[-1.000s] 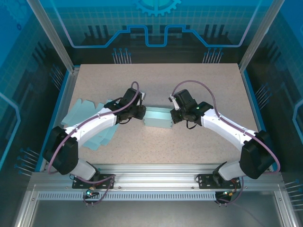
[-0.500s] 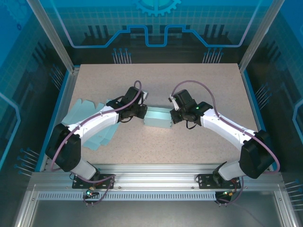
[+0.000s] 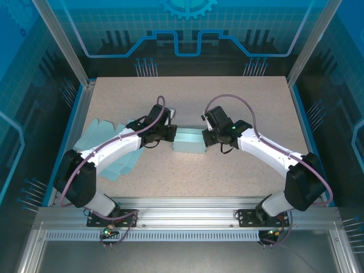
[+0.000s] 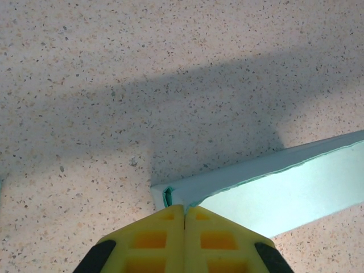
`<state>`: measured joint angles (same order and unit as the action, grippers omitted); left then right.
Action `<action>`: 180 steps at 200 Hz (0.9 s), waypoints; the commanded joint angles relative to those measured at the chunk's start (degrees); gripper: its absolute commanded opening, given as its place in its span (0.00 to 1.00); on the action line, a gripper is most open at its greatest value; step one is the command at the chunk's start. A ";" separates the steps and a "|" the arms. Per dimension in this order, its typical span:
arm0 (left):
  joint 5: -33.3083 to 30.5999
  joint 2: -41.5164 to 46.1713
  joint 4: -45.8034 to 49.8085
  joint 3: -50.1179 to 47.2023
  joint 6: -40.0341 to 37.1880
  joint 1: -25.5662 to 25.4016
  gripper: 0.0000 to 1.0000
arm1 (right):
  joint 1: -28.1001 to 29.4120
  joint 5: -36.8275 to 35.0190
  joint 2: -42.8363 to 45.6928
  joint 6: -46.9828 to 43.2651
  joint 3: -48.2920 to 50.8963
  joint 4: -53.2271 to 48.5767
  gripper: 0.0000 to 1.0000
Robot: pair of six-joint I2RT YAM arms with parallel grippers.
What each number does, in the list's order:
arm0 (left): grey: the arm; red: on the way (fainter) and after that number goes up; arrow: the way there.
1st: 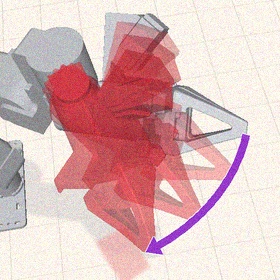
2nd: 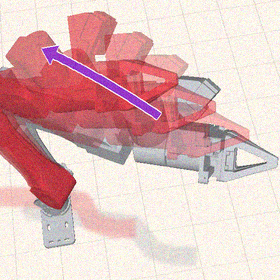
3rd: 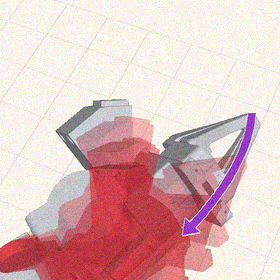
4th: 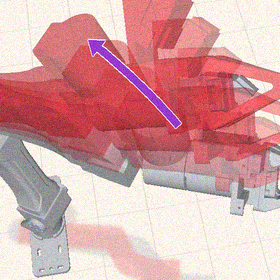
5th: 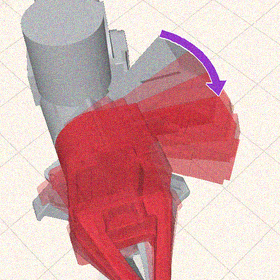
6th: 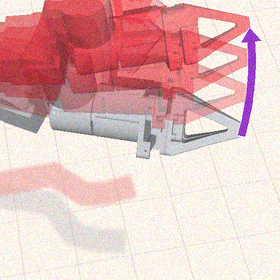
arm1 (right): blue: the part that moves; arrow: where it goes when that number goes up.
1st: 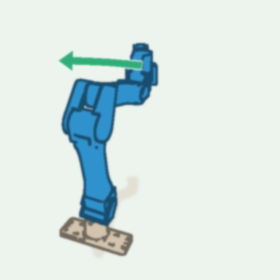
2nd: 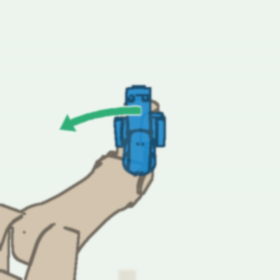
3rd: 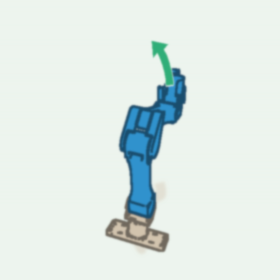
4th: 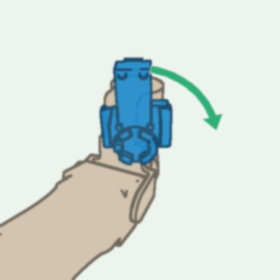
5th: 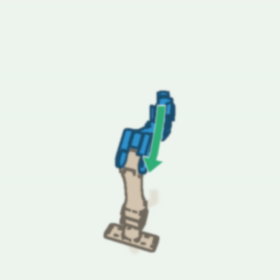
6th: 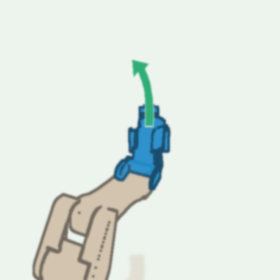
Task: Fold the paper box
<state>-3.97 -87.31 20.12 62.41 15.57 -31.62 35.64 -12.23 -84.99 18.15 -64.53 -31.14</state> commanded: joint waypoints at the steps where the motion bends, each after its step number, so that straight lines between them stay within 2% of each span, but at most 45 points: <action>1: 3.82 1.35 -2.83 -1.40 3.02 -1.88 0.00 | 1.97 3.30 -1.57 4.78 -1.74 1.96 0.00; 52: 2.77 0.52 -3.83 -2.16 3.79 -3.26 0.00 | 2.07 7.17 -3.21 6.32 -2.60 4.60 0.00; 180: 0.88 1.17 -5.00 -5.61 5.47 -3.38 0.00 | 2.42 5.09 -3.07 3.73 2.97 4.68 0.00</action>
<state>-7.29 -86.65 15.94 58.87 19.64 -33.08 35.66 -11.84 -87.66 22.85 -63.83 -28.16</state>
